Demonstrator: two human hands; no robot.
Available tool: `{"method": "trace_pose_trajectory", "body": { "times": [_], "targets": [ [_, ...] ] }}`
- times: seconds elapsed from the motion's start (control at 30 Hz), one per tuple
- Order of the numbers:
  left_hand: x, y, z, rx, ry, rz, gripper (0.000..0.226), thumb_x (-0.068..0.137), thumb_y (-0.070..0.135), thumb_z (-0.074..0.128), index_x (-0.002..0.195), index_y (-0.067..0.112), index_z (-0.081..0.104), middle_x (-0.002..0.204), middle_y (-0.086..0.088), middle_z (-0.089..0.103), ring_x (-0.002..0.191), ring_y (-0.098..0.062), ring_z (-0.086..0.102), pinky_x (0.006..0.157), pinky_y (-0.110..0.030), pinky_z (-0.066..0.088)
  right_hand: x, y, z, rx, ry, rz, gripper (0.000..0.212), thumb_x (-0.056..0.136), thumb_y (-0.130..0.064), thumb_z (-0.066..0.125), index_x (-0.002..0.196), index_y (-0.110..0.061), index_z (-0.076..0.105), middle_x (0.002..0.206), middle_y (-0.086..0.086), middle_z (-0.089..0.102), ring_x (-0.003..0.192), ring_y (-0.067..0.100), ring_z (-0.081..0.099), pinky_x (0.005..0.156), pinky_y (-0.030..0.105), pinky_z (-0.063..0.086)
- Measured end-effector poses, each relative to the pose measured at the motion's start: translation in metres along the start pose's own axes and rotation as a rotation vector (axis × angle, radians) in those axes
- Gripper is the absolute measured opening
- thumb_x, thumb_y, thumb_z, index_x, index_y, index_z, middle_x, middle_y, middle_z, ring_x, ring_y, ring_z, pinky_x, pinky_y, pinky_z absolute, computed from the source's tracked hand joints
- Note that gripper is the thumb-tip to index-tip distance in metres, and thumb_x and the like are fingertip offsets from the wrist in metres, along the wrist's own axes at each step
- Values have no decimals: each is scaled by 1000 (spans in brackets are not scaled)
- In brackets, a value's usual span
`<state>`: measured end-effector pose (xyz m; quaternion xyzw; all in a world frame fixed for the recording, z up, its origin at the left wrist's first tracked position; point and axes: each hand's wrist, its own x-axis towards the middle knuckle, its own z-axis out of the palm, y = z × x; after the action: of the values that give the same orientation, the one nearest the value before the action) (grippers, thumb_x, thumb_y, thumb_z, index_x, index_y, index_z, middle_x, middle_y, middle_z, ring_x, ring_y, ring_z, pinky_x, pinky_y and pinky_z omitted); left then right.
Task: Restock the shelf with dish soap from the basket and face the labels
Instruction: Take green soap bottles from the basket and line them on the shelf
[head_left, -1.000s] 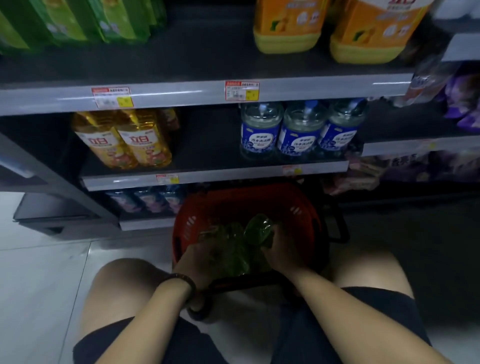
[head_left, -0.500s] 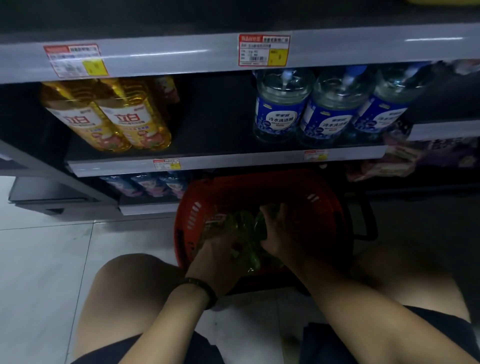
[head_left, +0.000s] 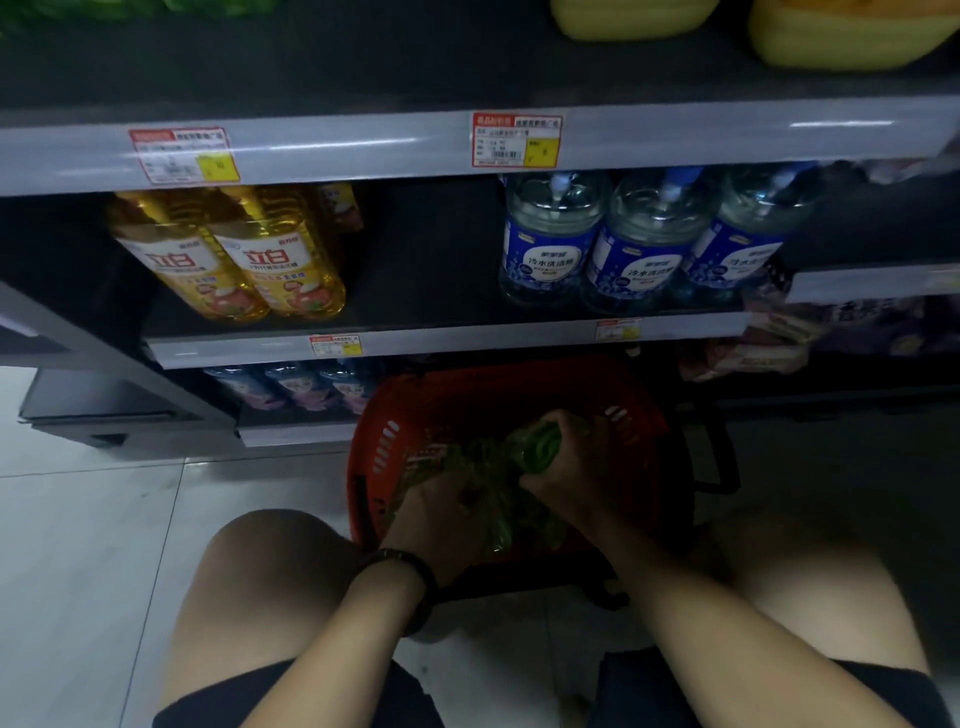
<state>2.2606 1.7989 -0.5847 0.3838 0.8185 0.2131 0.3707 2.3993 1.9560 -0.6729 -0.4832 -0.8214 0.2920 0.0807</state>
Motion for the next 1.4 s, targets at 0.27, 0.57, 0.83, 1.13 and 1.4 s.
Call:
{"method": "trace_pose_trajectory", "body": {
  "times": [0.27,0.57,0.83,1.13,1.4],
  "targets": [
    [-21,23,-4,-428,-139,-168,42,107,48,50,143,26,57,138,1,63,128,-28,61,112,-38,46,-58,-35,-64,246,194,-135,75,55,-49,94,121,-31,65,117,-14,63,115,12,60,108,53,51],
    [-54,37,-10,-1456,-55,-314,77,74,51,91,134,9,66,124,-23,74,118,-43,71,113,-60,47,-158,-83,-82,431,272,-321,80,50,-41,99,123,-41,64,128,-3,51,123,0,54,111,12,42],
    [-77,23,-35,-1464,189,-82,65,82,26,84,140,14,57,127,-26,72,116,-49,70,100,-74,50,-149,-91,-102,400,-17,-323,92,61,-65,90,140,-42,49,137,-23,51,128,-11,50,101,2,38],
    [-97,20,-53,-1432,219,65,81,70,34,93,140,19,56,133,-25,69,118,-51,67,101,-77,47,-106,-149,-126,706,-325,-118,69,69,-59,86,131,-32,68,126,-2,78,109,12,77,97,38,64],
    [-116,22,-87,-1326,259,176,86,70,34,90,146,18,51,132,-21,70,116,-48,70,96,-61,57,-98,-210,-155,892,-483,-125,61,81,-42,85,133,-15,68,123,7,81,112,27,79,106,52,58]
  ]
}}
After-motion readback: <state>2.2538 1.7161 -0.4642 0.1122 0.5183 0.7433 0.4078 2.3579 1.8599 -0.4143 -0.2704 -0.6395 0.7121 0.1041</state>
